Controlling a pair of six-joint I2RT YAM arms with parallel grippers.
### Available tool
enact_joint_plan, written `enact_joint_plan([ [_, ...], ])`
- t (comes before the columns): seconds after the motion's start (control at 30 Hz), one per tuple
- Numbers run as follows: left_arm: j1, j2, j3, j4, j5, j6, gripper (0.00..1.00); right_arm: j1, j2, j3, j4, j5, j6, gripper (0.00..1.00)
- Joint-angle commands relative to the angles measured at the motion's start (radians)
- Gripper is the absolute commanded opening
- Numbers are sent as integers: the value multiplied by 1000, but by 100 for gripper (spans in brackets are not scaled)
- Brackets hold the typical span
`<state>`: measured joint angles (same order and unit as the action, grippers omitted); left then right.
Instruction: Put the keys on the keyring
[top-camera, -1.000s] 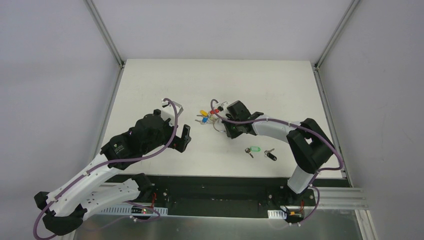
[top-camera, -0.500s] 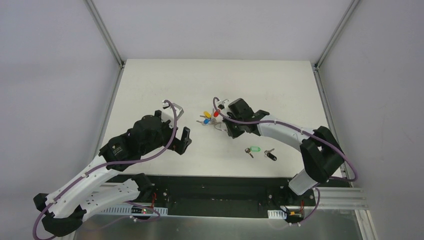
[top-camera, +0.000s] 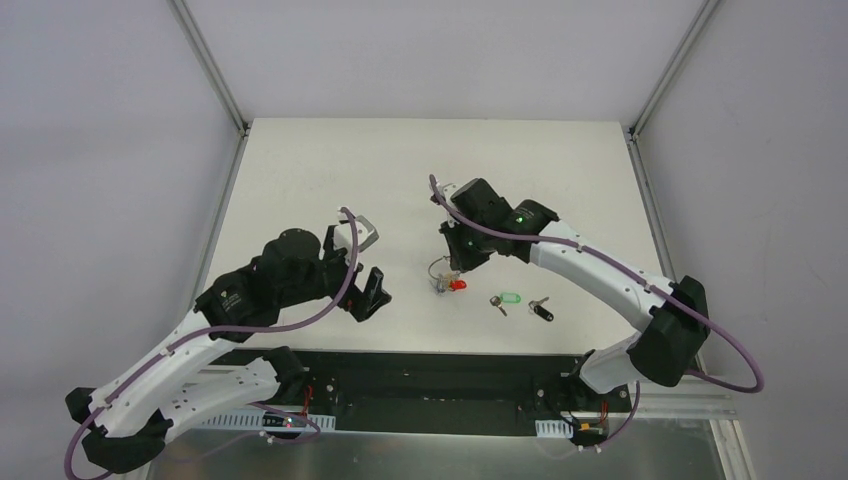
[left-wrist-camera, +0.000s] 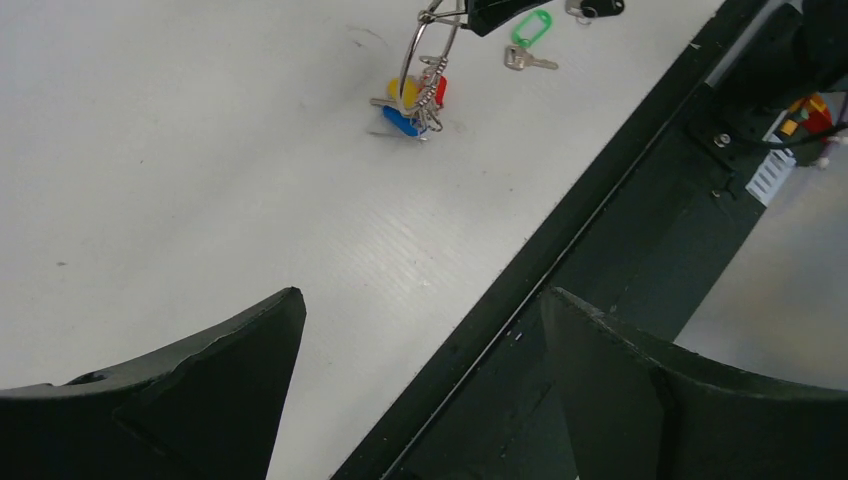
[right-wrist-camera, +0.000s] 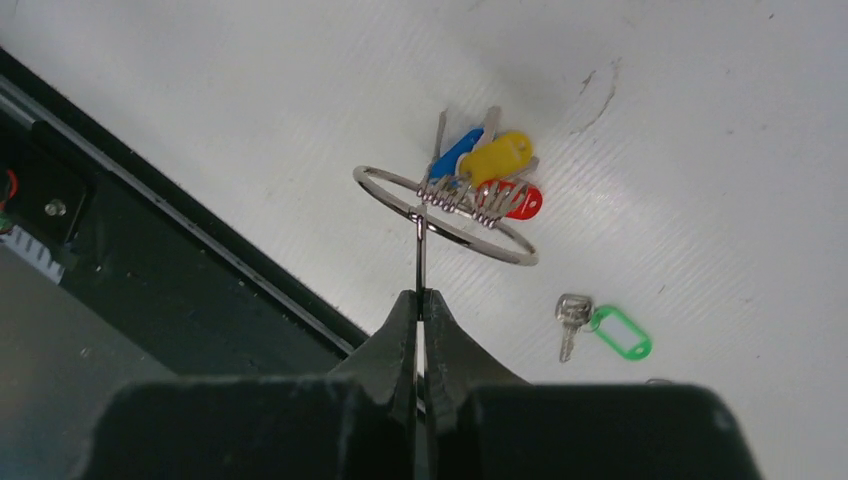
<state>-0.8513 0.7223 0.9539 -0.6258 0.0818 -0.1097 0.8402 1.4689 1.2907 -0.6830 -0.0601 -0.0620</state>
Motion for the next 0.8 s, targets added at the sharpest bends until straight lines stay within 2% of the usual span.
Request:
enact_joint_plan([
  [0.0,-4,-24,48,30,154,66,88,40,-43,101,-187,-51,101,0],
  [0.33,-4,-30,70,88,352,150,88,79,-51,287,-378,-255,224,0],
  [0.5,-5,1,51,126,456,227,86,103,16,406,-474,-334,252,0],
  [0.77,-4,-63,30,164,430,326,86,151,60,479,-504,-450,300,0],
])
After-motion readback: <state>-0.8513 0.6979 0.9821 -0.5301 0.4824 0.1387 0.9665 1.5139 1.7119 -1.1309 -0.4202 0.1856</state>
